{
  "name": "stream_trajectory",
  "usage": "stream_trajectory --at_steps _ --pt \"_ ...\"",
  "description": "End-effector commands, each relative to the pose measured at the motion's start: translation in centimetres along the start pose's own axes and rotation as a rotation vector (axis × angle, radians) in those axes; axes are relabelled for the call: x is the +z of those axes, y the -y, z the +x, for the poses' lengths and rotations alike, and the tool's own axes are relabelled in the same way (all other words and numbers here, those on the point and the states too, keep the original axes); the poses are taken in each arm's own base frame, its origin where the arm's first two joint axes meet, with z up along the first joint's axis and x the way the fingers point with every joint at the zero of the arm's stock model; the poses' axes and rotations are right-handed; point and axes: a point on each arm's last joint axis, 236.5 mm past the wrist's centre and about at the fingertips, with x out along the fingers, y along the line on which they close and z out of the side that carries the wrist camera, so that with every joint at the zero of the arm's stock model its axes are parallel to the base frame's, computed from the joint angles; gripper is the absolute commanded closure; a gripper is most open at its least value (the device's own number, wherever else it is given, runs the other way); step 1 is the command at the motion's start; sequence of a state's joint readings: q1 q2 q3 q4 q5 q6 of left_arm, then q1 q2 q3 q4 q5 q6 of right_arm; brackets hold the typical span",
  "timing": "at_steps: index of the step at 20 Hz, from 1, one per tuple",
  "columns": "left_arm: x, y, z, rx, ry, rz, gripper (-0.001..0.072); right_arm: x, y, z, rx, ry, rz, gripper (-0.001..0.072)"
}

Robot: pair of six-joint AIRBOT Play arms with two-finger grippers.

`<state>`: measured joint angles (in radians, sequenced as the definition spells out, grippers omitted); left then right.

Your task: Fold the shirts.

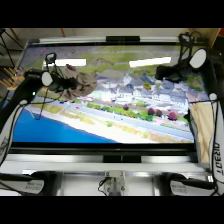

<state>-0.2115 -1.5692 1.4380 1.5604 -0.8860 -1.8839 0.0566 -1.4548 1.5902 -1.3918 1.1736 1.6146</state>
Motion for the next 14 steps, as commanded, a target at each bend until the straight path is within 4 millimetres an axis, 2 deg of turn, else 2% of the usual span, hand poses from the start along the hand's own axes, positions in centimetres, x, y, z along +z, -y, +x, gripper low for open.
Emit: stream_trajectory --at_steps 1,3,5,6,7,8,9,10,12,14 --pt "-0.6 -0.9 5.5 -0.011 -0.144 -0.115 0.0044 -3.4 0.2 -0.2 -0.006 -0.144 -0.058 0.0147" --pt "-2.1 0.2 8.0 -0.061 -0.217 -0.177 0.0044 -4.9 0.3 -0.5 -0.007 -0.209 -0.066 0.0146" --pt "-2.7 1.0 9.5 -0.098 -0.236 -0.221 0.0047 -5.3 0.3 -0.6 -0.004 -0.228 -0.084 0.0147" --pt "-2.8 1.3 9.9 -0.109 -0.235 -0.236 0.0085 -5.4 0.3 -0.6 -0.004 -0.231 -0.084 0.0147" --pt "-2.5 1.4 10.0 -0.116 -0.225 -0.242 0.0235 -5.4 0.3 -0.6 -0.004 -0.232 -0.084 0.0147" --pt "-2.1 1.4 10.0 -0.120 -0.211 -0.244 0.0469 -5.4 0.3 -0.6 -0.004 -0.234 -0.084 0.0147" --pt "-1.6 1.8 9.5 -0.132 -0.205 -0.239 0.0670 -5.6 0.3 -0.7 -0.004 -0.241 -0.084 0.0147" --pt "-0.8 2.4 8.6 -0.154 -0.190 -0.201 0.0673 -5.9 0.3 -0.8 -0.003 -0.252 -0.087 0.0147" --pt "2.8 4.5 4.7 -0.210 -0.093 -0.088 0.0675 -6.6 0.3 -1.2 -0.001 -0.283 -0.109 0.0147" --pt "7.2 7.4 -2.4 -0.273 0.070 0.030 0.0676 -6.8 0.1 -2.7 0.002 -0.278 -0.135 0.0147"
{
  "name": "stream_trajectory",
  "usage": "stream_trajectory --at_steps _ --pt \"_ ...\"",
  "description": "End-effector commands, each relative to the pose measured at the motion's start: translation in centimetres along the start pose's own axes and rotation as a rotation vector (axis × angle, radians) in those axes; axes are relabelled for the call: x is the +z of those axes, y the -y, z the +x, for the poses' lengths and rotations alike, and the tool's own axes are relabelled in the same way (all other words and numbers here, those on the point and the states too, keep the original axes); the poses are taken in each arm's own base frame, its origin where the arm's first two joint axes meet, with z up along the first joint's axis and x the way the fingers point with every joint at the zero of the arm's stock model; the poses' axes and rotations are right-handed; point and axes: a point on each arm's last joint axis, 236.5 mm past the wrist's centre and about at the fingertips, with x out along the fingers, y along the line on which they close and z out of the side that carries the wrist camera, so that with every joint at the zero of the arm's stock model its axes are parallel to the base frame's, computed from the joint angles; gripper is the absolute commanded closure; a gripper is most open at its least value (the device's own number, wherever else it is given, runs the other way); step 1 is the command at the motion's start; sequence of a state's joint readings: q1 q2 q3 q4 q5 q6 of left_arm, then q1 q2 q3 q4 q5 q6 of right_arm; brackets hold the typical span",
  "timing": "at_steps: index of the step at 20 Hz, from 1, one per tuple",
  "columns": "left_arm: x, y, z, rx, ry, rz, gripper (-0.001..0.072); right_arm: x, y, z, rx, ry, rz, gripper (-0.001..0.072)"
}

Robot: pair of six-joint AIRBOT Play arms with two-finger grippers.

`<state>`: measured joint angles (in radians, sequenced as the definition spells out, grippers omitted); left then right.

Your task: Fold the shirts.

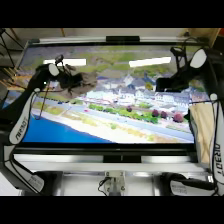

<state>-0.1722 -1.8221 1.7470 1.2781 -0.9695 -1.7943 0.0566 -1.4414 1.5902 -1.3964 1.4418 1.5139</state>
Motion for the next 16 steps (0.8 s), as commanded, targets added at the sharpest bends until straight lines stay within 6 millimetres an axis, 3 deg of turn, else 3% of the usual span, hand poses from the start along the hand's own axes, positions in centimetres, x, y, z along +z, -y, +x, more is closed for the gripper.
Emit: stream_trajectory --at_steps 1,3,5,7,8,10,12,14,16 --pt "4.3 7.6 -10.5 -0.116 0.208 0.223 0.0676 -1.0 -0.4 -2.3 -0.001 0.004 -0.042 0.0147" --pt "4.0 13.1 -19.4 -0.201 0.343 0.325 0.0676 -1.0 -0.2 -5.7 -0.041 0.084 -0.059 0.0147" --pt "1.3 18.7 -27.2 -0.309 0.438 0.415 0.0676 -1.5 0.2 -9.9 -0.095 0.180 -0.073 0.0147" --pt "-2.7 23.1 -31.4 -0.398 0.463 0.507 0.0676 -2.6 0.6 -14.8 -0.155 0.288 -0.080 0.0147" --pt "-4.8 24.6 -31.8 -0.424 0.442 0.533 0.0676 -3.6 0.6 -16.9 -0.174 0.328 -0.079 0.0147" --pt "-9.2 26.6 -29.5 -0.423 0.349 0.578 0.0676 -6.1 0.0 -20.2 -0.176 0.377 -0.079 0.0146" --pt "-13.4 26.7 -24.2 -0.356 0.236 0.610 0.0675 -9.0 -0.5 -22.0 -0.165 0.374 -0.038 0.0147" --pt "-17.2 25.8 -17.7 -0.297 0.111 0.568 0.0675 -11.2 -0.8 -22.3 -0.153 0.333 -0.011 0.0147" --pt "-20.9 25.4 -11.7 -0.280 -0.017 0.510 0.0674 -11.9 -0.6 -21.4 -0.153 0.296 0.001 0.0147"
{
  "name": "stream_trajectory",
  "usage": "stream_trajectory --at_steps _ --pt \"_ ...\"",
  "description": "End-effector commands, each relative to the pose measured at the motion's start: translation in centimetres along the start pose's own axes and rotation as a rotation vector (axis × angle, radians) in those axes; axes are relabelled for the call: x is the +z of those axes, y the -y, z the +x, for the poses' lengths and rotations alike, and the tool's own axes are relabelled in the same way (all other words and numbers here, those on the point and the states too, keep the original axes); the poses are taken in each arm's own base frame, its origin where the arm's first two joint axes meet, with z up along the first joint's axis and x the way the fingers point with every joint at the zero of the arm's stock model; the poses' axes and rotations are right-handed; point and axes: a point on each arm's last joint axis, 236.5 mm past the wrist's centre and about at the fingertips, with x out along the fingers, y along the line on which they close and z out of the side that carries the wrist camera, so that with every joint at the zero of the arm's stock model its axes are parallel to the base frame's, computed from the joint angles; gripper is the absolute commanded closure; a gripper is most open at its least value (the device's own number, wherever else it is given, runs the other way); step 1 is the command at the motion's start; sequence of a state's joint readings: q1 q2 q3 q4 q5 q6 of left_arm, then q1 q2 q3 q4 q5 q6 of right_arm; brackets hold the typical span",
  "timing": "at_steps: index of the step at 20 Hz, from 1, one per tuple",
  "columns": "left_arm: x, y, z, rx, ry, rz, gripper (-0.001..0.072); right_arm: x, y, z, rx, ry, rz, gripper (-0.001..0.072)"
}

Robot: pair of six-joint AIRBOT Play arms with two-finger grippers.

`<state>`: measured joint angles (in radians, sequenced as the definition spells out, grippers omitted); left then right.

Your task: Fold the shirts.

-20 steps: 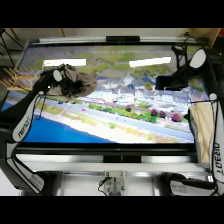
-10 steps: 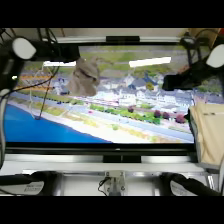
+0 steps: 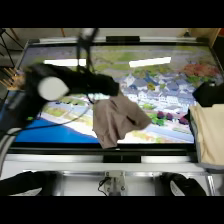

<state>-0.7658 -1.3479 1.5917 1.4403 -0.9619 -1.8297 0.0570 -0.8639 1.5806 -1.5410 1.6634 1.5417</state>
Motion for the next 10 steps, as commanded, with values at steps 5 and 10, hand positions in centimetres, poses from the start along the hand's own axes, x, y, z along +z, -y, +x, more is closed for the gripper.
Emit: stream_trajectory --at_steps 5,10 --pt "-10.1 0.0 9.9 -0.041 -0.329 -0.189 -0.0010 -4.3 0.2 7.3 -0.003 -0.132 0.051 0.0144" --pt "-9.8 -13.0 -1.2 0.209 -0.506 -0.189 -0.0008 -11.9 -1.9 17.9 0.106 -0.452 0.004 0.0082"
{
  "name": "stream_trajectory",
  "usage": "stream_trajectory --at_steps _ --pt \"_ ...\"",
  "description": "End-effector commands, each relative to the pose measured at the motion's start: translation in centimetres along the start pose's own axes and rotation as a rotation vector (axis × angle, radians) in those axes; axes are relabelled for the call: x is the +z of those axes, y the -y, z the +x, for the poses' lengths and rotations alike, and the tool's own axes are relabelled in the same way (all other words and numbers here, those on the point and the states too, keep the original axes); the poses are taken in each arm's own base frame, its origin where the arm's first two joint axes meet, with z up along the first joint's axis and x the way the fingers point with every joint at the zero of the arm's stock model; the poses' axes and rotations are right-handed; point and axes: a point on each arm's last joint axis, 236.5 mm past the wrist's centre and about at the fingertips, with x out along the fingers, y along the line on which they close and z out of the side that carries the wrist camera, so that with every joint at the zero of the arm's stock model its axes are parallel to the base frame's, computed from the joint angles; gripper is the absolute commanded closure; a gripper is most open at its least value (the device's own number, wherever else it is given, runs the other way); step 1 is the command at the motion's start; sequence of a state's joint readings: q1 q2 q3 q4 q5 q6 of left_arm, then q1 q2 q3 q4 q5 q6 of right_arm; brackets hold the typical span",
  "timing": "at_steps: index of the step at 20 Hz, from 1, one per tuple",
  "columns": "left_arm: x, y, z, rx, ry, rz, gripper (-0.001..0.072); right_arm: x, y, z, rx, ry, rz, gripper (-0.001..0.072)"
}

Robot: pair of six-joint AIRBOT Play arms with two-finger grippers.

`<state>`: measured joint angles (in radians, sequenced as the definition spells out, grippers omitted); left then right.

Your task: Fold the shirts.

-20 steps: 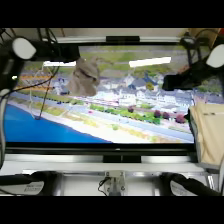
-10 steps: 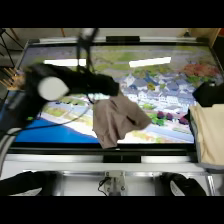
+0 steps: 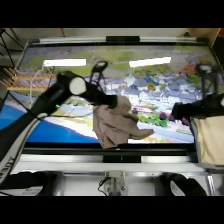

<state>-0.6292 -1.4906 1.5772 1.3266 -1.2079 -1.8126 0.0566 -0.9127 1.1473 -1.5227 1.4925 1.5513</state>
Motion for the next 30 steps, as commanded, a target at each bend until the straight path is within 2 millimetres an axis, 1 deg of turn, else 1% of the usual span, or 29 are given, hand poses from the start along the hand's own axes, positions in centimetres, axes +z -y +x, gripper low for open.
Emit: stream_trajectory --at_steps 1,2,3,4,5,6,8,10,12,14,16,18,20,21,22,24,26,27,28,30 --pt "-3.7 -8.7 -5.8 0.151 -0.157 -0.072 -0.0006 -3.1 -2.2 7.8 0.119 -0.214 -0.041 0.0082" --pt "-5.0 -10.1 -6.5 0.163 -0.170 -0.103 -0.0006 -3.8 -3.2 9.2 0.169 -0.272 -0.049 0.0082" --pt "-6.5 -11.1 -6.5 0.172 -0.190 -0.131 -0.0005 -4.2 -4.3 10.5 0.224 -0.325 -0.056 0.0082" --pt "-8.6 -11.9 -5.7 0.181 -0.221 -0.164 -0.0004 -4.5 -5.1 11.5 0.266 -0.364 -0.057 0.0082" --pt "-10.8 -12.2 -4.4 0.176 -0.261 -0.202 -0.0004 -4.9 -5.6 12.7 0.294 -0.403 -0.052 0.0082" --pt "-13.3 -11.4 -2.5 0.129 -0.308 -0.240 -0.0004 -5.2 -5.7 13.5 0.304 -0.432 -0.048 0.0082" --pt "-16.7 -8.2 1.3 -0.008 -0.359 -0.308 -0.0004 -5.7 -5.6 14.8 0.308 -0.472 -0.060 0.0082" --pt "-18.6 -5.6 4.3 -0.080 -0.349 -0.343 -0.0003 -5.5 -5.5 15.5 0.304 -0.467 -0.054 0.0081" --pt "-19.9 -3.7 6.4 -0.107 -0.340 -0.376 -0.0002 -4.9 -5.4 15.9 0.292 -0.442 -0.047 0.0082" --pt "-20.9 -2.9 8.2 -0.091 -0.328 -0.405 -0.0002 -5.0 -4.4 16.2 0.252 -0.443 -0.065 0.0082" --pt "-21.4 -2.5 9.3 -0.082 -0.332 -0.407 0.0000 -5.8 -3.2 16.0 0.209 -0.477 -0.090 0.0082" --pt "-21.1 -2.5 10.3 -0.077 -0.316 -0.427 0.0120 -6.2 -2.9 15.9 0.197 -0.496 -0.098 0.0082" --pt "-20.3 -2.0 11.2 -0.107 -0.288 -0.481 0.0122 -6.0 -3.0 16.0 0.197 -0.491 -0.077 0.0082" --pt "-19.7 -1.7 11.6 -0.120 -0.266 -0.497 0.0137 -5.9 -3.2 16.0 0.201 -0.485 -0.069 0.0082" --pt "-19.4 -1.5 12.0 -0.126 -0.248 -0.504 0.0196 -6.0 -3.4 16.2 0.209 -0.482 -0.062 0.0082" --pt "-19.3 -0.9 12.6 -0.134 -0.234 -0.510 0.0217 -6.7 -3.9 16.9 0.229 -0.485 -0.040 0.0082" --pt "-19.6 -0.6 12.9 -0.136 -0.240 -0.508 0.0509 -7.7 -4.6 17.7 0.257 -0.490 -0.011 0.0082" --pt "-19.6 -0.6 12.9 -0.137 -0.239 -0.504 0.0595 -7.8 -5.0 18.1 0.270 -0.481 0.004 0.0082" --pt "-19.6 -0.6 12.9 -0.137 -0.239 -0.503 0.0658 -7.6 -5.7 18.5 0.294 -0.461 0.029 0.0082" --pt "-19.5 -0.5 12.8 -0.139 -0.238 -0.502 0.0672 -6.7 -7.2 19.1 0.348 -0.409 0.090 0.0082"
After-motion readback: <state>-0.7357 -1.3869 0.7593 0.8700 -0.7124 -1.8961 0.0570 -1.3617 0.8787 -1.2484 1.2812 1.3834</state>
